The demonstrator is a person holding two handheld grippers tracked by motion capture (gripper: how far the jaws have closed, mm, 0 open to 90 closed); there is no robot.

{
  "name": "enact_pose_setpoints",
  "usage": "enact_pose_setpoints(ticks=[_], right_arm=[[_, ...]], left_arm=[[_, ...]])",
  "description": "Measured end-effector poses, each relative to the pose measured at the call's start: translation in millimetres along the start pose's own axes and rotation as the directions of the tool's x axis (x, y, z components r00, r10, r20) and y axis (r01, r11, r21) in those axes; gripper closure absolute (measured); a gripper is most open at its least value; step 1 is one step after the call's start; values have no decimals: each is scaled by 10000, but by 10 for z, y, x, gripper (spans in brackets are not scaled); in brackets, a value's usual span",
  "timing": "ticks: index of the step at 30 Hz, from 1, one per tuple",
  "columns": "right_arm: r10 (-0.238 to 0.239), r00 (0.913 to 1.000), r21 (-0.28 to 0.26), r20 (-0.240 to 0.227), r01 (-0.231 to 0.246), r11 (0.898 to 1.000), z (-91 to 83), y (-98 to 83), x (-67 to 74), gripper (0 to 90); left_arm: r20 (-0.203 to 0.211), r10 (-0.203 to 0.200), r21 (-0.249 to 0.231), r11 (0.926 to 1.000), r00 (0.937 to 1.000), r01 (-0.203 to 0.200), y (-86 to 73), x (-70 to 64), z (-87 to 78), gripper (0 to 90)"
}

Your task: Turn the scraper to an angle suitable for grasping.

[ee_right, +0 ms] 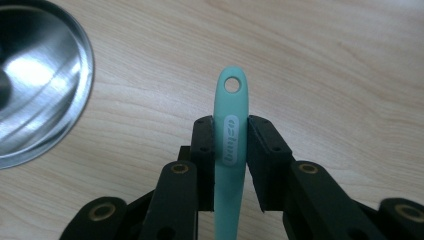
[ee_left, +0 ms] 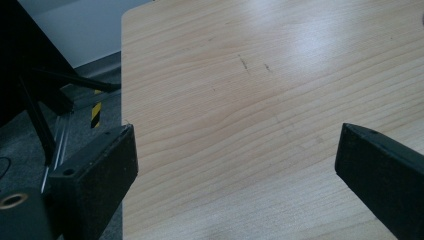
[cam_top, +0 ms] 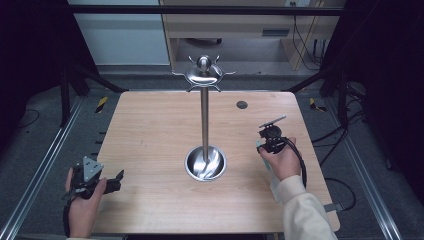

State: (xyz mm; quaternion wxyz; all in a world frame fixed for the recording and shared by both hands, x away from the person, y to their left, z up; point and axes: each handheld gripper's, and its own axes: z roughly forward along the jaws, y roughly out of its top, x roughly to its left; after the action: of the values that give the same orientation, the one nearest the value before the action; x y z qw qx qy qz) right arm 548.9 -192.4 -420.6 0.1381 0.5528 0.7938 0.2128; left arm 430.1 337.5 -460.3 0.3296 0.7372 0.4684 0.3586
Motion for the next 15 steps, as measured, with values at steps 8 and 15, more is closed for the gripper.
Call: enact_pose_setpoints(ticks=[8, 15], right_arm=[[-434, 9990, -851, -47, 428, 9955, -357, 114, 66, 744], [-732, 9973, -1625, -30, 717, 9841, -675, 227, 118, 744]], left_arm=[[33, 15, -6, 10000, 10000, -15, 1, 0, 0, 33], [22, -9, -34, 10000, 10000, 9, 5, 1, 6, 32]])
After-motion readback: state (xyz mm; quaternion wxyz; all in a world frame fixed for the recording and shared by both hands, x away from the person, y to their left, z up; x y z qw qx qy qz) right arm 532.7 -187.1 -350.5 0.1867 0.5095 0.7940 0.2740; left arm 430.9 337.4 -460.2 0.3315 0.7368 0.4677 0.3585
